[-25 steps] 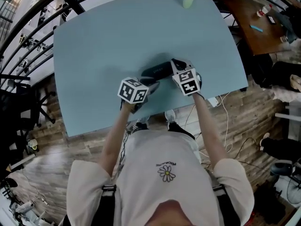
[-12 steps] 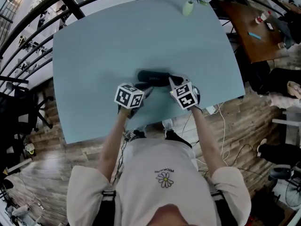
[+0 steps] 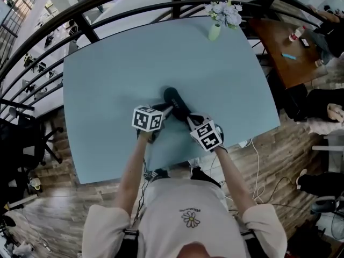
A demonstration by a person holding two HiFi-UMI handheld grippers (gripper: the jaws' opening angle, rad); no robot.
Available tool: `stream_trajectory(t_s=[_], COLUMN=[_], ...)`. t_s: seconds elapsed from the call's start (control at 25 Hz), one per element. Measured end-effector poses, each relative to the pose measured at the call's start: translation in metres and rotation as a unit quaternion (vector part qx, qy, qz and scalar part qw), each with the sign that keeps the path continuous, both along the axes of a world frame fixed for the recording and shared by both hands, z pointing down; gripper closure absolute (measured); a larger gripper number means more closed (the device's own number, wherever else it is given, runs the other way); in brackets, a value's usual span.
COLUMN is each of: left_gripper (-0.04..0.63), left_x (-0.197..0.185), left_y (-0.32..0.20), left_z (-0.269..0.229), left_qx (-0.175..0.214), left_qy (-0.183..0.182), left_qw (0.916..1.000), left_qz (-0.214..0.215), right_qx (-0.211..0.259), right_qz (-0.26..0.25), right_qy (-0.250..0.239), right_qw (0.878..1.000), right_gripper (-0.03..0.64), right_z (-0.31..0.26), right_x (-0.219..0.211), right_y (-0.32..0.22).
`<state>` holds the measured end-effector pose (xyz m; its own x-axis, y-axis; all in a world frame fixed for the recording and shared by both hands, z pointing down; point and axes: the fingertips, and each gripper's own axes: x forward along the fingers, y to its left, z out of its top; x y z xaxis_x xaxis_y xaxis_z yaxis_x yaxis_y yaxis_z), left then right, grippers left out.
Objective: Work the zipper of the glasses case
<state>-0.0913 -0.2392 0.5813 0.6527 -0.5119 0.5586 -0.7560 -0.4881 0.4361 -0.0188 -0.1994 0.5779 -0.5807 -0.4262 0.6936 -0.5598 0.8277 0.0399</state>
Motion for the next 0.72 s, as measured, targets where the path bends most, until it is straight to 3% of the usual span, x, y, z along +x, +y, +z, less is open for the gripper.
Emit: stream_trajectory(t_s=[0.32,0.44,0.6,0.68,0.72], left_gripper=[0.506,0.506,0.516,0.578,0.578], left_x=[0.015,0.025,0.054,0.064,0.065], left_y=[-0.040,-0.049,-0.037,-0.024,-0.018], left_z=[-0.010,-0.037,-0.050,-0.038,-0.030], left_qx=[0.015,0.051,0.094,0.079,0.066], left_qy=[-0.005,0.003,-0.084,-0.124,-0.141], left_qw=[0.9998,0.9987,0.9884,0.9816,0.9791], left_qz=[0.009,0.000,0.084,0.122,0.131], right_qx=[-0.010,-0.013,-0.009,-0.011,-0.012], right_qz=[0.006,0.015,0.021,0.026,0.029], right_qy=[-0.025,-0.033,-0.041,-0.047,-0.050], right_qw=[1.000,0.999,0.999,0.998,0.998], right_gripper=[0.609,0.609,0.609,0.609,0.609], right_z=[-0.001,-0.002,-0.002,-0.002,-0.002], right_x=[-0.014,-0.014,-0.015,-0.014,-0.014], right_y=[0.001,0.001,-0.001,-0.002,-0.001])
